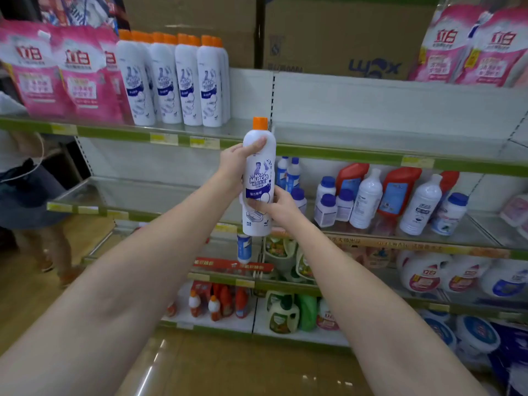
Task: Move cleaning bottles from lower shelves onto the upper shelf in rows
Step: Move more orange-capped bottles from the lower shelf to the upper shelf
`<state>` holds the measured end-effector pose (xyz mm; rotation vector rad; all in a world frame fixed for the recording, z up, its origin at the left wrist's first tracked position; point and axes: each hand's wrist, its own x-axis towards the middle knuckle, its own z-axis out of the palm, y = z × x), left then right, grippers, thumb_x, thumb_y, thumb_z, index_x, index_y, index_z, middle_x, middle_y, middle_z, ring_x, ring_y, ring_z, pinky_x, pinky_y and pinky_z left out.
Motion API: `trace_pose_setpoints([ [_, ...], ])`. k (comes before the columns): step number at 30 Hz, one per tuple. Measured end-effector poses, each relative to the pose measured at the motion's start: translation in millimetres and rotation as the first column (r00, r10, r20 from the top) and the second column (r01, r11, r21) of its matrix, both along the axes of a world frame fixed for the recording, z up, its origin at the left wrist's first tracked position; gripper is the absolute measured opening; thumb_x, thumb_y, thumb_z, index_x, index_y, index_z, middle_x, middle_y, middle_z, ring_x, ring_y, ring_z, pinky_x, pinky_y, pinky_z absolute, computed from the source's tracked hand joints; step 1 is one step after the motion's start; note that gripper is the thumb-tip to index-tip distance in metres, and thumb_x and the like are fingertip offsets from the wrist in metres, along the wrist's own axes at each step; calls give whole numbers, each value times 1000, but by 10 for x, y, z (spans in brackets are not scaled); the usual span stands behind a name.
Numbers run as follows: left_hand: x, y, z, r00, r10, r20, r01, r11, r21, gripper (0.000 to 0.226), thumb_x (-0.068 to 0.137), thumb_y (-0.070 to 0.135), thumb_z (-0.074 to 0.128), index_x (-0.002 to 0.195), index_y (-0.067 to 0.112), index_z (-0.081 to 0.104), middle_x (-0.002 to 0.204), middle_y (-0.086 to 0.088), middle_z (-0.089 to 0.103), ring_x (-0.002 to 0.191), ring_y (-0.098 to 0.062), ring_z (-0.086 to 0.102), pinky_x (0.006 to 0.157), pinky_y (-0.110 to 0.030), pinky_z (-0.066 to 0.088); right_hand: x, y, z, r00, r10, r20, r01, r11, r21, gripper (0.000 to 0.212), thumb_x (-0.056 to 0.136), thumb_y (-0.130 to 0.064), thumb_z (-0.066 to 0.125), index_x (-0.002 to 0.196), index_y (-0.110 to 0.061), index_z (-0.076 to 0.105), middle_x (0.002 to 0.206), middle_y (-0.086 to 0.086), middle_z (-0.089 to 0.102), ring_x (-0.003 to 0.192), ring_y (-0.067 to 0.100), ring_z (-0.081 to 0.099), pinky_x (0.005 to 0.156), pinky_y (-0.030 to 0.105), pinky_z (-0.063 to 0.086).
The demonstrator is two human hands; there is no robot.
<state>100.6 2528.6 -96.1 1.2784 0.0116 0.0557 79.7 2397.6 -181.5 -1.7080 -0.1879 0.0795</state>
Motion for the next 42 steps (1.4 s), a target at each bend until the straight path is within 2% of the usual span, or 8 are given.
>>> trace_pose_setpoints([
  [5, 408, -114, 305, 997, -40, 59, 42, 998, -38, 55, 74, 31, 88, 111, -5, 68, 99, -23, 74, 81, -35, 72, 71, -42, 62, 390, -68, 282, 997, -45, 60, 42, 998, 54, 52, 77, -25, 88, 124, -17, 66, 113, -2, 76, 106, 19, 72, 98, 47, 56],
  [8, 637, -218, 442, 993, -81, 89, 86, 995, -59, 71, 66, 36, 91, 117, -6, 66, 106, -27, 72, 93, -43, 71, 84, -53, 60, 596, -141, 447, 994, -77, 81, 70, 994, 85, 54, 78, -23, 88, 126, -16, 63, 114, 0, 75, 105, 20, 72, 93, 41, 58],
  [17, 1375, -256, 911, 978, -82, 190, 83, 997, 2, 43, 84, 31, 79, 112, 2, 66, 94, -17, 72, 77, -29, 71, 74, -41, 62, 1421, -164, 887, 985, -132, 108, 112, 978, 177, 56, 76, -19, 89, 125, -17, 61, 110, -1, 75, 89, 11, 73, 72, 26, 57],
  [22, 1830, -123, 1117, 967, -80, 241, 73, 997, 37, 51, 83, 35, 81, 119, 3, 64, 106, -21, 72, 90, -34, 71, 86, -49, 60, 1939, 11, 1027, 976, -165, 145, 126, 961, 245, 42, 77, -17, 88, 112, -17, 64, 106, -1, 76, 91, 17, 74, 75, 33, 60],
  [29, 2200, 203, 1172, 958, -70, 280, 61, 997, 41, 49, 86, 36, 77, 122, 5, 63, 102, -15, 73, 88, -29, 74, 75, -38, 60, 2377, 334, 1057, 967, -197, 160, 140, 940, 312, 37, 76, -10, 88, 106, -12, 66, 97, 0, 77, 81, 17, 74, 72, 33, 61],
  [33, 2349, 539, 1191, 948, -106, 299, 85, 993, 83, 50, 89, 37, 74, 125, 5, 61, 100, -12, 74, 87, -25, 74, 73, -34, 59, 2582, 664, 1080, 954, -233, 189, 185, 953, 240, 33, 73, -15, 90, 97, -18, 67, 101, 2, 77, 92, 25, 74, 84, 43, 62],
  [38, 2565, 1065, 1150, 938, -200, 282, 155, 972, 174, 38, 94, 35, 68, 122, 10, 62, 100, -6, 73, 83, -16, 74, 66, -25, 58, 2779, 1193, 1054, 941, -288, 180, 251, 947, 200, 41, 75, -13, 89, 109, -9, 66, 108, 6, 75, 93, 23, 71, 82, 38, 60],
  [42, 2723, 1530, 1177, 945, -232, 231, 172, 952, 254, 50, 89, 44, 71, 127, 14, 59, 104, -6, 75, 88, -19, 75, 70, -31, 59, 2864, 1627, 1025, 938, -313, 150, 288, 943, 167, 51, 76, -16, 89, 120, -9, 63, 114, 6, 73, 103, 25, 71, 87, 39, 59],
])
